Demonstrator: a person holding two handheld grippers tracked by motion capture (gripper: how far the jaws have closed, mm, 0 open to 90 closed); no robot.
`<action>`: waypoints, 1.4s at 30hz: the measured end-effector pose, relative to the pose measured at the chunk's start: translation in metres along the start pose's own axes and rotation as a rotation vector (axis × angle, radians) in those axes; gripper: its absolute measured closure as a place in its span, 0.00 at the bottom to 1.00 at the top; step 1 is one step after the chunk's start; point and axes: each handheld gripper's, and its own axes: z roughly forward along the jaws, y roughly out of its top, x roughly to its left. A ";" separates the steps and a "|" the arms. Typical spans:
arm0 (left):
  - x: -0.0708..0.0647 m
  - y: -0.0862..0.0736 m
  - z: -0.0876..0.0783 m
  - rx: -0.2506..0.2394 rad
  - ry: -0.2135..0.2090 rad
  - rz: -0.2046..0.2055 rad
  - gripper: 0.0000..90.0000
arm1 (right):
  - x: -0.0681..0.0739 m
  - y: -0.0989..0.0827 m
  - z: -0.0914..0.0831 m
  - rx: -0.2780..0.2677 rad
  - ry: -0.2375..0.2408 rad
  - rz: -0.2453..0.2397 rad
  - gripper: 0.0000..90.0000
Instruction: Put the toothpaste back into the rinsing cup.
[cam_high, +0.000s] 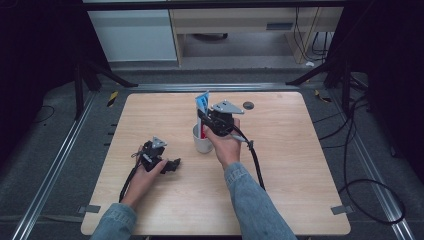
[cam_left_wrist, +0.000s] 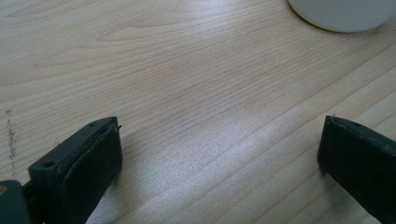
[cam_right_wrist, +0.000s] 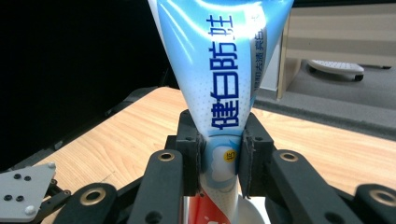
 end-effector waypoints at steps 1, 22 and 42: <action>0.000 0.000 0.000 0.000 0.000 0.000 0.00 | 0.000 -0.001 0.000 0.002 0.002 0.004 0.81; 0.000 0.000 0.000 0.000 0.001 0.000 0.00 | -0.008 -0.020 0.007 0.027 -0.002 0.076 0.81; 0.000 0.000 0.000 0.000 0.001 0.000 0.00 | -0.012 -0.032 0.013 0.048 0.006 0.124 0.81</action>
